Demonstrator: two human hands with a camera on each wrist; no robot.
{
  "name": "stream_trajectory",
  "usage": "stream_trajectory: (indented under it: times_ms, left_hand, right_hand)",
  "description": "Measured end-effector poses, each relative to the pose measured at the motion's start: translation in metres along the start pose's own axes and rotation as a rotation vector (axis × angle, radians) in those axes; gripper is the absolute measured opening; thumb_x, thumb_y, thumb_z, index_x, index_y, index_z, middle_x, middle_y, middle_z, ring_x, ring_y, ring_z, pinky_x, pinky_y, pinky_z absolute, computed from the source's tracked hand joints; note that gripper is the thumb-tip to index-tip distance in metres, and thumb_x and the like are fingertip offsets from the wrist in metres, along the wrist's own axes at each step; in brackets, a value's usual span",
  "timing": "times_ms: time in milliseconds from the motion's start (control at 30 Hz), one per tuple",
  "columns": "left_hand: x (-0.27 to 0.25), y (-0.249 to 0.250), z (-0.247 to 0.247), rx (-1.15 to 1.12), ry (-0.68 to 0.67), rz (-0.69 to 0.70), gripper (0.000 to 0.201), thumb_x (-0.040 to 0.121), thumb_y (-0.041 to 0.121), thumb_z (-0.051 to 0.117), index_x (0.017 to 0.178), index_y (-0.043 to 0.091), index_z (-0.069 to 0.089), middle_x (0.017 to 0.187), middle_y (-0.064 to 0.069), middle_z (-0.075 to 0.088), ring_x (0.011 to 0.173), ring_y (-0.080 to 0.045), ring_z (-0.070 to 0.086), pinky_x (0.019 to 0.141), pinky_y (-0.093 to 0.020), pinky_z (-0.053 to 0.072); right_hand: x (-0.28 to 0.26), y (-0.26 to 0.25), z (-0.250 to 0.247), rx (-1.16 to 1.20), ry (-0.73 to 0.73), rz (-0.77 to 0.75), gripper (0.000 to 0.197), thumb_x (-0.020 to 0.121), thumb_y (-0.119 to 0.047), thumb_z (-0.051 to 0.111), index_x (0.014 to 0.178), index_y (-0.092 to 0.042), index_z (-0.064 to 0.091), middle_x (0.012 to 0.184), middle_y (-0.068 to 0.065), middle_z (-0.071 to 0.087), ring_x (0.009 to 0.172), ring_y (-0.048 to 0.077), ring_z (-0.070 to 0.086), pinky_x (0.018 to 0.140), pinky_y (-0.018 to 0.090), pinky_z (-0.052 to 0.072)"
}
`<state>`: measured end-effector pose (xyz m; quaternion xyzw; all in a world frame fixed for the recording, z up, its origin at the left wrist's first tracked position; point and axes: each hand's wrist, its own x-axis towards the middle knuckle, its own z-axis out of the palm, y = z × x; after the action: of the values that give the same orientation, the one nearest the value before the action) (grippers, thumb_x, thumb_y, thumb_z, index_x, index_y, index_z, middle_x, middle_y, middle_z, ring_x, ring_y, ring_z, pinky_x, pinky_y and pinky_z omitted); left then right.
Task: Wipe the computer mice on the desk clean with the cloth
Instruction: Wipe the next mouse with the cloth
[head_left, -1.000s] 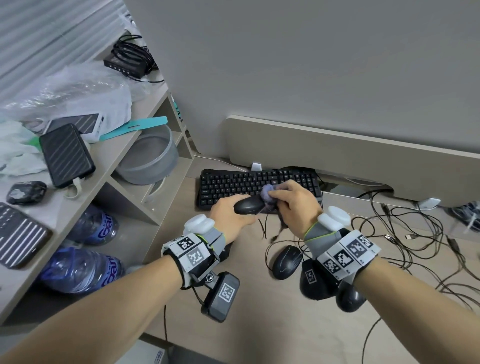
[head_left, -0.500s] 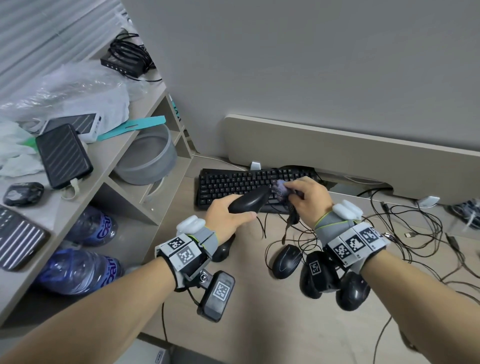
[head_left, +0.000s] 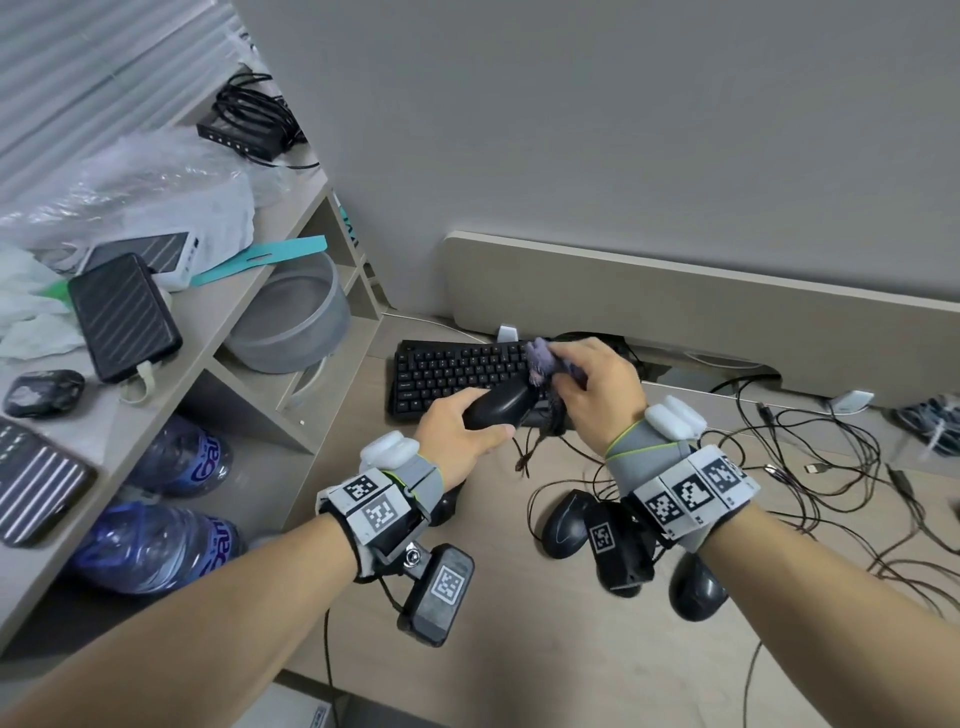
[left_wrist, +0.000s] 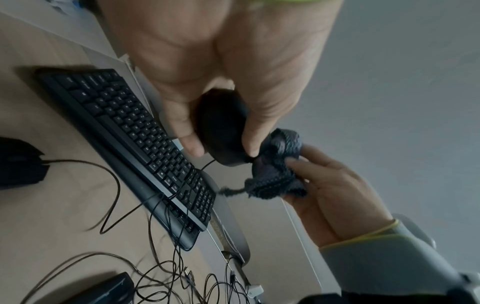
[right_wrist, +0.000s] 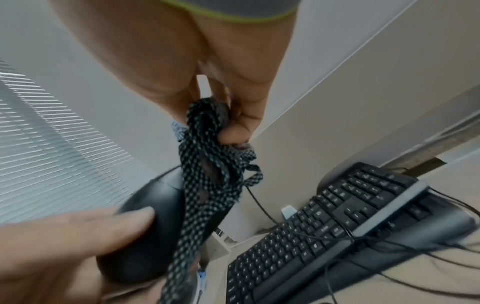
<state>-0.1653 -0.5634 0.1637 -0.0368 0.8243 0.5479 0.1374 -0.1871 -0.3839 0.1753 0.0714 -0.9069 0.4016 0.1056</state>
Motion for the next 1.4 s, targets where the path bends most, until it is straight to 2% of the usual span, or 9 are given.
stream_trajectory:
  times_ms: [167,233,333,533,700,833,933,1033,1400]
  left_hand:
    - [0.002,0.007,0.006,-0.158,0.002,-0.051,0.021,0.081,0.001,0.073,0.098,0.011,0.067,0.083,-0.008,0.066,0.073,-0.017,0.064,0.064,-0.024,0.058]
    - [0.002,0.006,0.007,-0.179,-0.007,-0.060,0.020,0.081,0.000,0.072,0.098,0.009,0.067,0.085,-0.010,0.066,0.076,-0.019,0.065,0.065,-0.025,0.059]
    - [0.000,0.007,0.007,-0.196,-0.017,-0.064,0.019,0.085,0.006,0.072,0.102,0.008,0.065,0.088,-0.010,0.066,0.071,-0.018,0.066,0.057,-0.018,0.054]
    - [0.002,0.011,0.006,-0.240,-0.029,-0.102,0.020,0.087,0.007,0.069,0.106,0.005,0.065,0.094,-0.013,0.070,0.084,-0.026,0.071,0.074,-0.034,0.061]
    - [0.000,0.008,0.010,-0.281,-0.049,-0.116,0.017,0.086,0.012,0.072,0.102,0.010,0.066,0.101,-0.017,0.069,0.092,-0.032,0.071,0.075,-0.037,0.060]
    - [0.003,0.008,0.009,-0.382,-0.007,-0.190,0.017,0.091,0.015,0.066,0.106,0.006,0.066,0.099,-0.015,0.071,0.085,-0.026,0.071,0.077,-0.038,0.061]
    - [0.006,0.012,0.007,-0.513,0.020,-0.288,0.027,0.096,0.029,0.059,0.112,0.007,0.064,0.103,-0.014,0.071,0.083,-0.023,0.070,0.067,-0.029,0.058]
    - [0.014,0.020,0.007,-0.647,0.064,-0.400,0.034,0.095,0.038,0.059,0.114,0.010,0.064,0.095,-0.009,0.068,0.074,-0.018,0.059,0.057,-0.025,0.045]
    - [0.019,0.039,0.003,-0.980,-0.074,-0.583,0.017,0.097,0.015,0.055,0.104,0.002,0.063,0.107,-0.021,0.064,0.091,-0.029,0.063,0.074,-0.040,0.053]
  right_hand:
    - [-0.028,-0.014,0.014,-0.021,-0.083,-0.132,0.031,0.074,0.004,0.058,0.102,-0.008,0.061,0.101,0.009,0.051,0.088,0.020,0.052,0.073,0.029,0.045]
    - [-0.034,-0.014,0.015,-0.015,-0.137,-0.185,0.032,0.073,0.007,0.057,0.100,-0.009,0.062,0.096,0.005,0.049,0.085,0.014,0.049,0.071,0.019,0.041]
    - [-0.011,0.004,0.005,-0.039,-0.089,-0.029,0.037,0.071,0.007,0.057,0.103,-0.012,0.064,0.095,0.007,0.052,0.087,0.023,0.055,0.072,0.019,0.037]
    - [-0.024,-0.017,0.008,-0.054,-0.153,-0.230,0.029,0.075,0.000,0.057,0.101,-0.005,0.066,0.100,0.013,0.057,0.091,0.020,0.055,0.076,0.024,0.044]
    - [-0.010,-0.003,0.006,-0.064,-0.043,-0.071,0.028,0.079,-0.006,0.053,0.103,-0.005,0.068,0.103,0.015,0.059,0.091,0.024,0.058,0.077,0.029,0.047]
    - [-0.019,-0.007,0.009,-0.051,-0.130,-0.160,0.024,0.080,-0.008,0.053,0.097,-0.007,0.071,0.097,0.014,0.061,0.087,0.024,0.059,0.074,0.016,0.037]
    - [-0.001,0.014,0.001,-0.064,-0.059,0.031,0.028,0.075,0.003,0.061,0.100,-0.006,0.069,0.097,0.015,0.061,0.089,0.032,0.059,0.071,0.019,0.033]
    - [-0.006,0.002,0.001,-0.006,-0.097,-0.024,0.035,0.072,0.003,0.064,0.105,-0.009,0.065,0.095,0.012,0.058,0.084,0.024,0.055,0.071,0.022,0.035]
    - [-0.009,-0.020,0.004,0.091,-0.104,-0.165,0.017,0.070,0.001,0.065,0.082,-0.011,0.062,0.087,0.002,0.048,0.074,0.013,0.047,0.064,0.020,0.035]
